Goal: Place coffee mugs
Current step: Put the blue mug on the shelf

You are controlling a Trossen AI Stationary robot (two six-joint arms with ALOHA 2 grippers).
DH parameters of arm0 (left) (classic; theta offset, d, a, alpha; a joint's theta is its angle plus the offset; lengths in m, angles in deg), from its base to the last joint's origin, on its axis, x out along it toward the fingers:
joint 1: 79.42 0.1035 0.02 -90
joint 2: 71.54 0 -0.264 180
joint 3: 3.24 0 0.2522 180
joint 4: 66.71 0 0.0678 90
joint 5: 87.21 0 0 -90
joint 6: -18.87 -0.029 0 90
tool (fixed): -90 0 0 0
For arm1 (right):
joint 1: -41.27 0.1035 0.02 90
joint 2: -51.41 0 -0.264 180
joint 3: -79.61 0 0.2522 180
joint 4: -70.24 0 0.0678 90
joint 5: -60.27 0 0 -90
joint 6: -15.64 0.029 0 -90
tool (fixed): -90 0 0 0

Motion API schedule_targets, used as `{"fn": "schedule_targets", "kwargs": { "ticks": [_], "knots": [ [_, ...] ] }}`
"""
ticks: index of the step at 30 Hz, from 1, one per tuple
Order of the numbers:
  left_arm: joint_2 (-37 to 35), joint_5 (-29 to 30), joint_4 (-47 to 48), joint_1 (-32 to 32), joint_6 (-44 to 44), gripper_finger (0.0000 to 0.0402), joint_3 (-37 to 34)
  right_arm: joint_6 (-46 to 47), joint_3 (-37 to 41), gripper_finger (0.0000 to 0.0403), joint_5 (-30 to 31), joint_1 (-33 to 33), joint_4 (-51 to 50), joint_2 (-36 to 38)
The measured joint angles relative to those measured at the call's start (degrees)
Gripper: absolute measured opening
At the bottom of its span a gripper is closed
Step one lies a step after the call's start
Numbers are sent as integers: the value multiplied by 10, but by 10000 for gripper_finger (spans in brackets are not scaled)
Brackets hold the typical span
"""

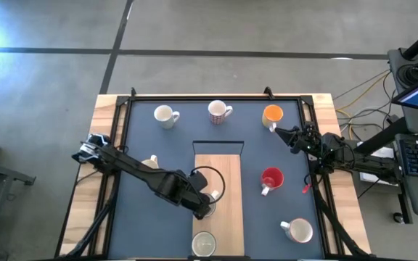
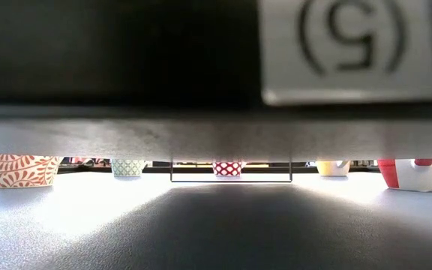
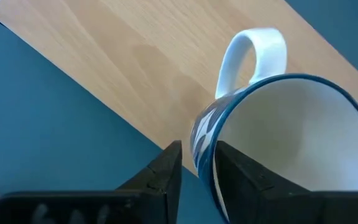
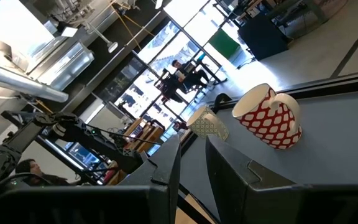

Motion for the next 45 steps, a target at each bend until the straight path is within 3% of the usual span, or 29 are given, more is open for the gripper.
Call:
{"fn": "schedule_targets", "kwargs": {
  "ticks": [13, 45],
  "knots": [
    [2, -32, -16, -1, -36, 8, 4, 0, 0, 66, 0, 0, 0, 0],
    [4, -35, -25, -34, -91, 14, 16, 0, 0, 66, 0, 0, 0, 0]
  ]
}}
